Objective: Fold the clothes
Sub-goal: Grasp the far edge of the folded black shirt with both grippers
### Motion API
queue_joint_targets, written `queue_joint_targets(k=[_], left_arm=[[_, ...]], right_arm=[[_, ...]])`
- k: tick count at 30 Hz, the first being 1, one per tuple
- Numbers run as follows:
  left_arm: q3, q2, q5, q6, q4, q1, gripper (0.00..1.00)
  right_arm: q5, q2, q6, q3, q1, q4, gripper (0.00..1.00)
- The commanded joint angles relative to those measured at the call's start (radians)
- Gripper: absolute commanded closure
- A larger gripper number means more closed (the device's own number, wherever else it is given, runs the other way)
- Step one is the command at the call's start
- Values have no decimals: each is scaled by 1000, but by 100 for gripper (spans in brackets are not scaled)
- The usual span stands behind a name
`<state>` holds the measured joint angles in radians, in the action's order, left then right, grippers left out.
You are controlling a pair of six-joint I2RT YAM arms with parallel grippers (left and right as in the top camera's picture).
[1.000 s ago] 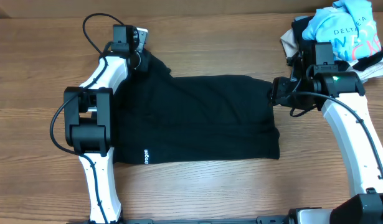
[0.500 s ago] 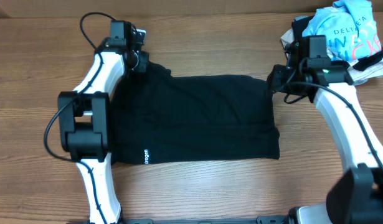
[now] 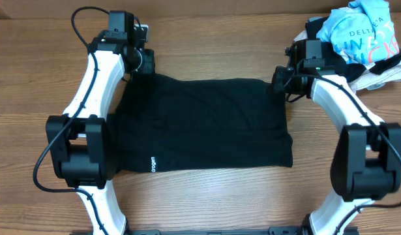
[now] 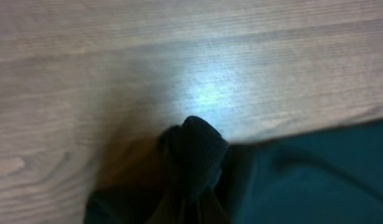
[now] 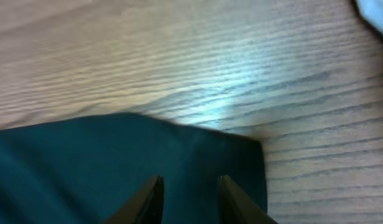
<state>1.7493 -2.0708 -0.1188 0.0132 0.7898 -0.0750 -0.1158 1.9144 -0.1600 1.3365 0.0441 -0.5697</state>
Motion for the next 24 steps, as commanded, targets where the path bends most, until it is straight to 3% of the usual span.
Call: queue_joint_targets(k=[1,5,11,24], left_arm=[[16,12,-12,29,50,-15,96],[16,12,-8,28,89,-18,96],[16,12,-8,29,106,-17,96],[16,12,-8,29,123,-17,96]], right_arm=[[66,66,5,12,2,20,68],[70,121,8,12,2,43,67],[70,170,8,12,2,77,51],[71,175,11,12,2,167,43]])
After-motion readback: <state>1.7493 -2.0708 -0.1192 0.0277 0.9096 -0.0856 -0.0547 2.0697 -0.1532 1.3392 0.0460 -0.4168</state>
